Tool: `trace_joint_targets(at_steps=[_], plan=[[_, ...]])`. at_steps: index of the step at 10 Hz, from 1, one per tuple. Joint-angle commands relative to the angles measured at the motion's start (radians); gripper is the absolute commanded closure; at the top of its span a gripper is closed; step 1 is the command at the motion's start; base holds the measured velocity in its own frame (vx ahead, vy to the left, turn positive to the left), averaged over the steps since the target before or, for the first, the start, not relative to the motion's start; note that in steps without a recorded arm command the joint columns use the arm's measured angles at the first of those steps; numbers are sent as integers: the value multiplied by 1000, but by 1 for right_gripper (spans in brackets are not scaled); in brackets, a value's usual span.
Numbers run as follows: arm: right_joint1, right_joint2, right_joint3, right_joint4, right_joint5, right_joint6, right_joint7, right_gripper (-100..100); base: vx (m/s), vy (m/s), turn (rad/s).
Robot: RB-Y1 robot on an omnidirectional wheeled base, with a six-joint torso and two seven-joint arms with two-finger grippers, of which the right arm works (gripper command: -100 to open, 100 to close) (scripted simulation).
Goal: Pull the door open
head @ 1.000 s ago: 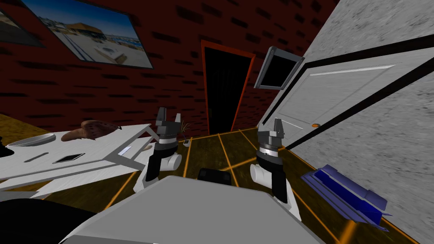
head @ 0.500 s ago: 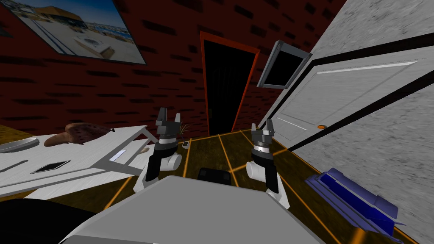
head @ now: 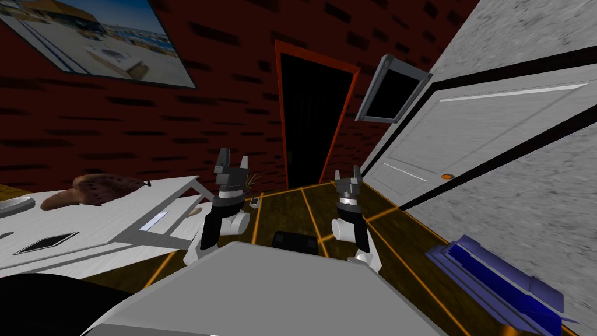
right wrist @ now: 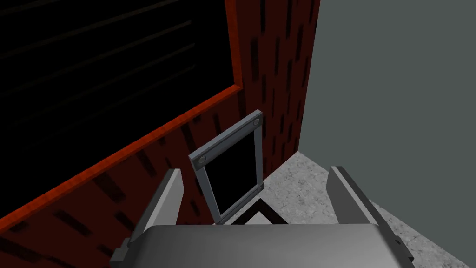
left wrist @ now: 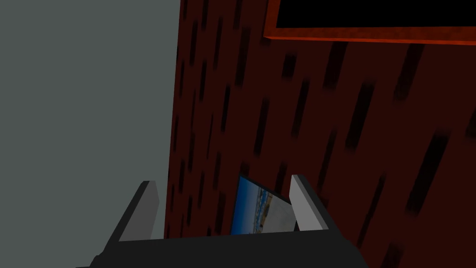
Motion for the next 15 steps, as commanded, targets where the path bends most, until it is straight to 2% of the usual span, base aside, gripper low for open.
trace_joint_targets(at_steps=[1, 11, 12, 15], plan=[[-27, -10, 19, 36, -25, 3, -37, -100, 101, 54, -9], [-199, -74, 165, 320, -198, -20, -285, -100, 99, 63, -13], [-199, -74, 165, 320, -198, -20, -285, -100, 66, 40, -6], [-256, -93, 212, 413, -255, -28, -366, -100, 67, 47, -12]])
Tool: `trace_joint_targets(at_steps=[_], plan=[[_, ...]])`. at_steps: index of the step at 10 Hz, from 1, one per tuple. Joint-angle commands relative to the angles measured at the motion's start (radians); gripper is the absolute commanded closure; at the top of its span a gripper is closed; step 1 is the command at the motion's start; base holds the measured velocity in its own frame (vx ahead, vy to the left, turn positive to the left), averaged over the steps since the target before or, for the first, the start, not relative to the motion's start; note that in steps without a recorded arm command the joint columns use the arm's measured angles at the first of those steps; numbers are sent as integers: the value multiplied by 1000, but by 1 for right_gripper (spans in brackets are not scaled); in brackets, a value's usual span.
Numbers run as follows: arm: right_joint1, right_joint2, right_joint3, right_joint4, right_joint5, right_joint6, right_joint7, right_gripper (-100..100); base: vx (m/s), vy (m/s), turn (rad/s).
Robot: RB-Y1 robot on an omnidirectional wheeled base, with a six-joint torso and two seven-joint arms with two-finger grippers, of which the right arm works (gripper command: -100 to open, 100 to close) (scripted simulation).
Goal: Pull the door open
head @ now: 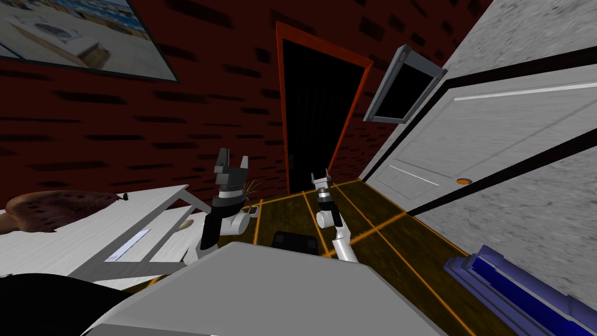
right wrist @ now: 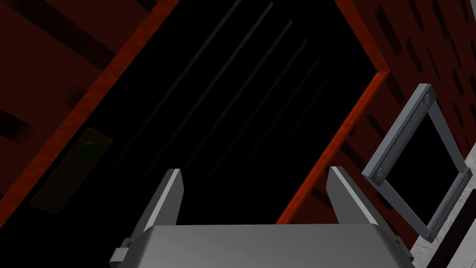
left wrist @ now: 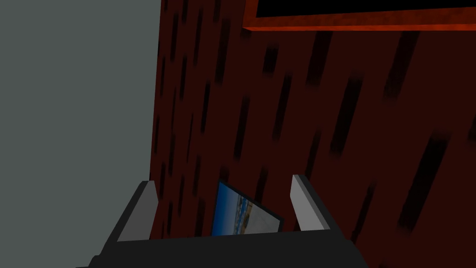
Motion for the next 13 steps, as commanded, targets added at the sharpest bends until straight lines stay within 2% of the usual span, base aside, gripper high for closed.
trace_joint_targets(at_steps=[1, 5, 6, 13], plan=[[-23, -11, 28, 42, -31, -1, -47, -100, 86, 82, -17], [-100, -36, 93, 162, -108, -12, -157, -100, 102, 76, -14], [-100, -36, 93, 168, -108, -12, -157, -100, 73, 48, -8], [-230, -77, 203, 381, -239, -29, -345, -100, 87, 59, -13]])
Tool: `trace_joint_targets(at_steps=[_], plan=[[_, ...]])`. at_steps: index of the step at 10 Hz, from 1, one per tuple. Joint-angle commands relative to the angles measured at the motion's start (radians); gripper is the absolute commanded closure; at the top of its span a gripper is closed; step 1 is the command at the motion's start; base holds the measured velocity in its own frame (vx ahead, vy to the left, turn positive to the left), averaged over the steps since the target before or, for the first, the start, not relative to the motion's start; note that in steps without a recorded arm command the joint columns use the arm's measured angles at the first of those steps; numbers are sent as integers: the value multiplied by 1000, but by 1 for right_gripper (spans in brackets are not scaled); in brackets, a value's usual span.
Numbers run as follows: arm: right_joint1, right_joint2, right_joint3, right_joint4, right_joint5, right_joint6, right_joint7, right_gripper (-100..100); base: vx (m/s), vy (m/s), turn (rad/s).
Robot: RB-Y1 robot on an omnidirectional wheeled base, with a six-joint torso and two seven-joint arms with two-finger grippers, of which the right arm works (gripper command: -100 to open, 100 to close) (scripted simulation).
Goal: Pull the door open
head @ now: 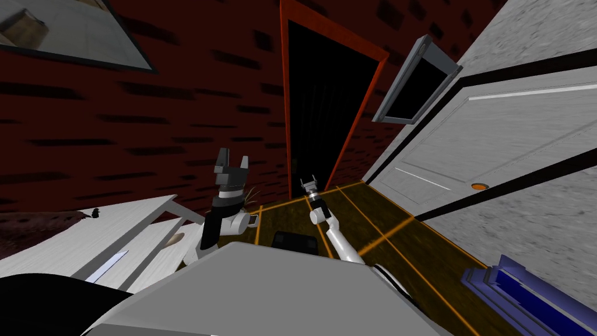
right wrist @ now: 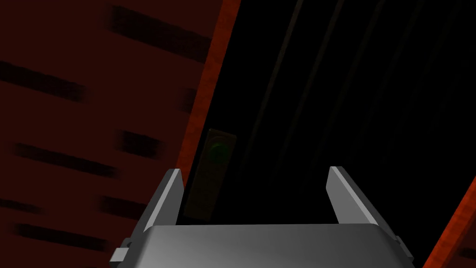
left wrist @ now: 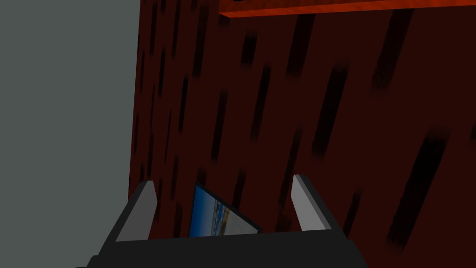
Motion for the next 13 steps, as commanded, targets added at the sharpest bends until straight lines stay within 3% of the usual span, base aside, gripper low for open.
trace_joint_targets(at_steps=[1, 7, 8, 13], plan=[[-30, -9, 22, 45, -30, 2, -43, -100, 107, 76, -15], [-129, -38, 105, 208, -130, -12, -186, -100, 93, 67, -12], [-129, -38, 105, 208, -130, -12, -186, -100, 60, 37, -8], [-198, -59, 164, 323, -200, -21, -286, -100, 84, 48, -10]])
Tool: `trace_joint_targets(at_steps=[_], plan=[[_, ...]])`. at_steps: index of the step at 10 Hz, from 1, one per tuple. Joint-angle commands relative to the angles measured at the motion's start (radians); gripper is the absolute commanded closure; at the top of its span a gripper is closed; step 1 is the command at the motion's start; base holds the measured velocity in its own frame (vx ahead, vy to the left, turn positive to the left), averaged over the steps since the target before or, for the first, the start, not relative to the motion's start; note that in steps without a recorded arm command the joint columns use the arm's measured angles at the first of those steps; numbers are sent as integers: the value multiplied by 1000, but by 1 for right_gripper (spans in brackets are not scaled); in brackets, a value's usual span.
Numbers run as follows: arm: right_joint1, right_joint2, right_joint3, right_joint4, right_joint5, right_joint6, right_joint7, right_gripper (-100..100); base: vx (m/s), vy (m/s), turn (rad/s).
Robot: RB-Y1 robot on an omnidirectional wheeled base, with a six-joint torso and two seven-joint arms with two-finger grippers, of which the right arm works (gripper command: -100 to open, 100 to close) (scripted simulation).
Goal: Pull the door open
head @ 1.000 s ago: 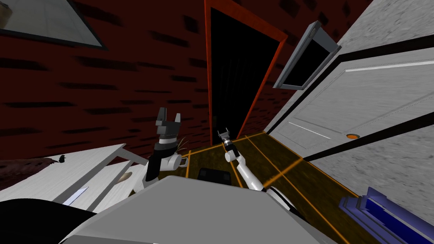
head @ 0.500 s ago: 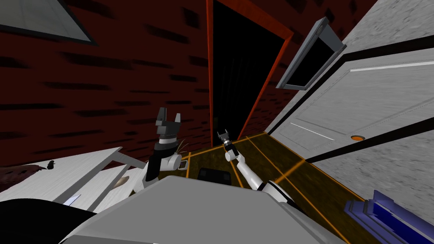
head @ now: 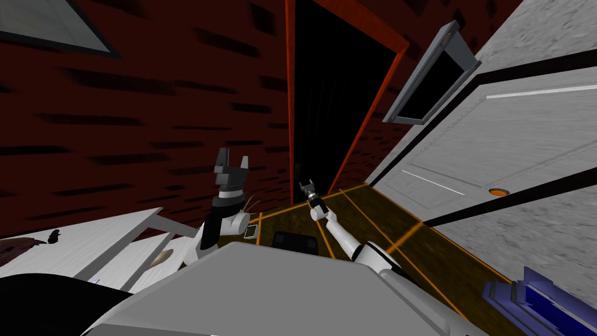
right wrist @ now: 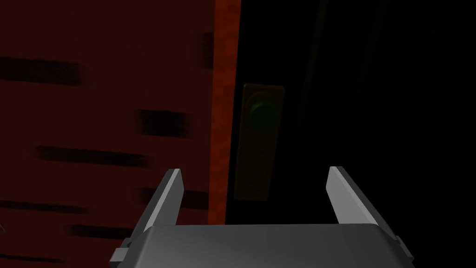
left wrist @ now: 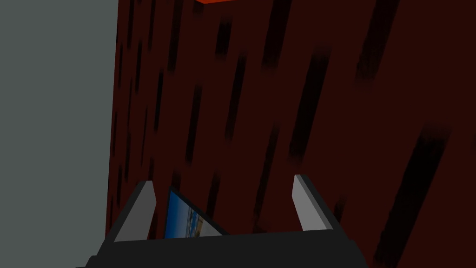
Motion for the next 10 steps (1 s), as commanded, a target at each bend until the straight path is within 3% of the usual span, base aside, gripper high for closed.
trace_joint_targets(at_steps=[1, 6, 8, 9, 10], plan=[[-18, -4, 16, 30, -20, -2, -28, -100, 99, 45, -9], [-81, -22, 69, 135, -83, -10, -118, -100, 105, 49, -9], [-94, -26, 80, 156, -96, -12, -136, -100, 109, 45, -6], [-87, -25, 74, 142, -91, -7, -126, -100, 41, 14, -1], [-99, -15, 56, 173, -97, -14, -122, -100, 10, -4, 137]])
